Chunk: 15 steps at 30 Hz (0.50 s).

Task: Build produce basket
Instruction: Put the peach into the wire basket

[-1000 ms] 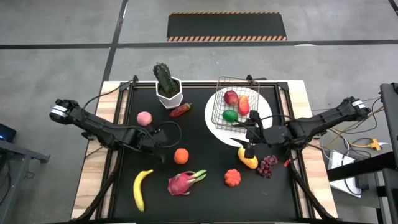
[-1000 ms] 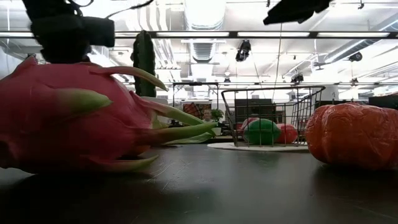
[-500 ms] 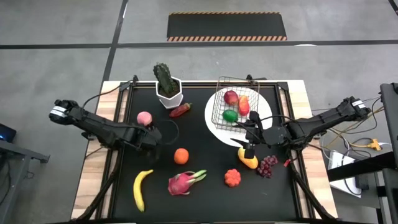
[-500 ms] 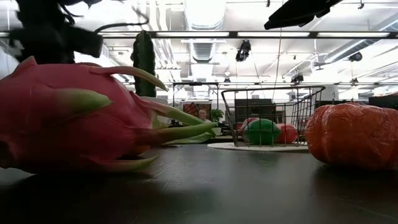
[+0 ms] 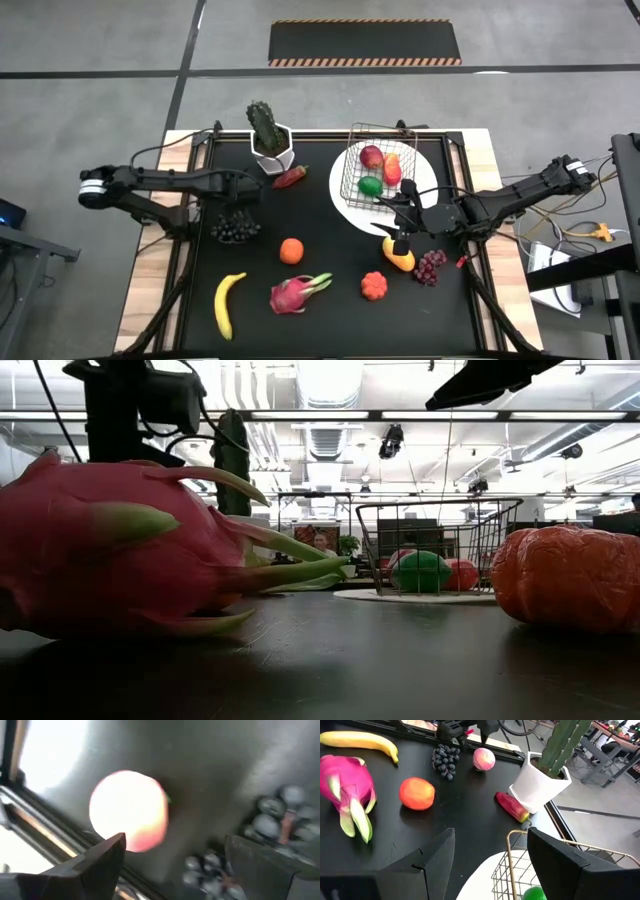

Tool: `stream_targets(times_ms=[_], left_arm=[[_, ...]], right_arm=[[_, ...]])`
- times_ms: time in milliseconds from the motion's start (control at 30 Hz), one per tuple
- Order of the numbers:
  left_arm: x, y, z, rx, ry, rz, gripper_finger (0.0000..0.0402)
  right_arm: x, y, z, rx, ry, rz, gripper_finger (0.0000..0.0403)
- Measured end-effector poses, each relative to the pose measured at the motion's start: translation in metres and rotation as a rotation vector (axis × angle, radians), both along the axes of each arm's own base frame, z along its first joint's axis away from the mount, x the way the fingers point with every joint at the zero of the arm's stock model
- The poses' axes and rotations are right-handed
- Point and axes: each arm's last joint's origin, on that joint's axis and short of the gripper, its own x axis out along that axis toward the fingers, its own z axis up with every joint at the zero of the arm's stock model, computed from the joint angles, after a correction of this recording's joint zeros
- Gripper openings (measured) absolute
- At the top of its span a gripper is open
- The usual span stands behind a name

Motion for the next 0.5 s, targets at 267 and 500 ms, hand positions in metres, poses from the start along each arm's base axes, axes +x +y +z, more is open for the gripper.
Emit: stream_targets(times_ms=[267,500], left_arm=[[-0.005,0.02,-0.004,0.117,0.025,0.054,0.032],[-0.005,0.027,-0.014,0.1,-0.012,0.107,0.032]], right_arm=[[0.0,0.0,0.0,0.029,-0.01,-0.013,0.0233],[0.001,0.0,0.001,0.049,-0.025,-0.02,0.0233]])
